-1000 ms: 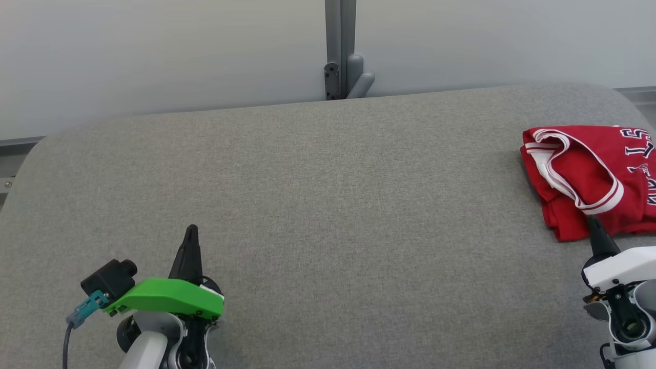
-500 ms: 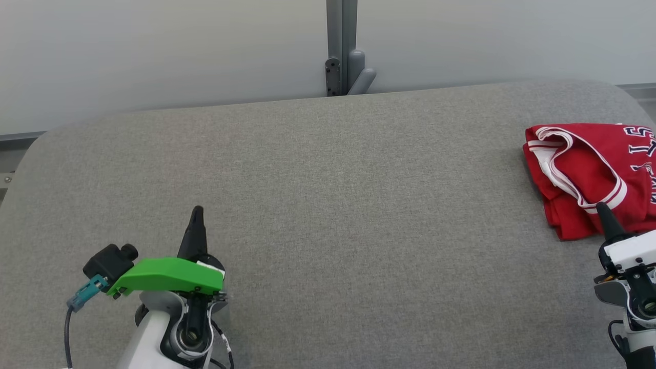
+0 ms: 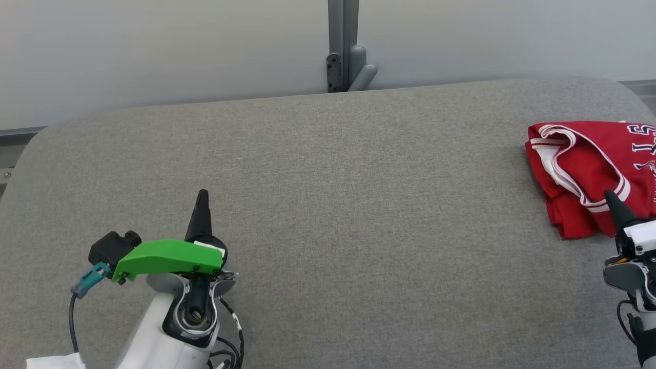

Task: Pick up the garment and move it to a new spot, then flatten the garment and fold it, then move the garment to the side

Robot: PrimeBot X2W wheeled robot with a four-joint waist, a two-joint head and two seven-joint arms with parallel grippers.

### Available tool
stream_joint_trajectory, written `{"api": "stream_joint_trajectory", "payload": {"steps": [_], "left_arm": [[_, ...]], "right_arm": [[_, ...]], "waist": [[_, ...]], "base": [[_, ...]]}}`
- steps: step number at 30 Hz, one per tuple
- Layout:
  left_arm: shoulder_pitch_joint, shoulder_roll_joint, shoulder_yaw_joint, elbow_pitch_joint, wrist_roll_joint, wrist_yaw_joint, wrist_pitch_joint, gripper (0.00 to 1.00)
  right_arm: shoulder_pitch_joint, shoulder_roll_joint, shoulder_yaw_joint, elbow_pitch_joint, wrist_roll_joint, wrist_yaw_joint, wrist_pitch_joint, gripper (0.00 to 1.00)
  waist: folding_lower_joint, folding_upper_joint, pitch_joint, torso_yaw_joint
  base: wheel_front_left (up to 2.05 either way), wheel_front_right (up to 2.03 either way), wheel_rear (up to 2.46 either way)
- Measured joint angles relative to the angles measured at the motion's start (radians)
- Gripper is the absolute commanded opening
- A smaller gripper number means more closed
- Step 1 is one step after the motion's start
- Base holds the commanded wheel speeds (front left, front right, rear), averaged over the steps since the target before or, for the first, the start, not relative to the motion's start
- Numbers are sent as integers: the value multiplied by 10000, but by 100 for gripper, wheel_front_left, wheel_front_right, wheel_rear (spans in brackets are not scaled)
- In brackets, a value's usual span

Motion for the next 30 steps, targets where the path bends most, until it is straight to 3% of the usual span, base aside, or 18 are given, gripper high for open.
{"api": "stream_joint_trajectory", "payload": {"steps": [30], "left_arm": [[-1317, -376, -247, 1043, -2663, -531, -121, 0]], "right_arm": [[-1316, -355, -838, 1358, 2481, -2, 1139, 0]], "waist": [[0, 0, 225, 67]], "base": [[0, 0, 0]]}}
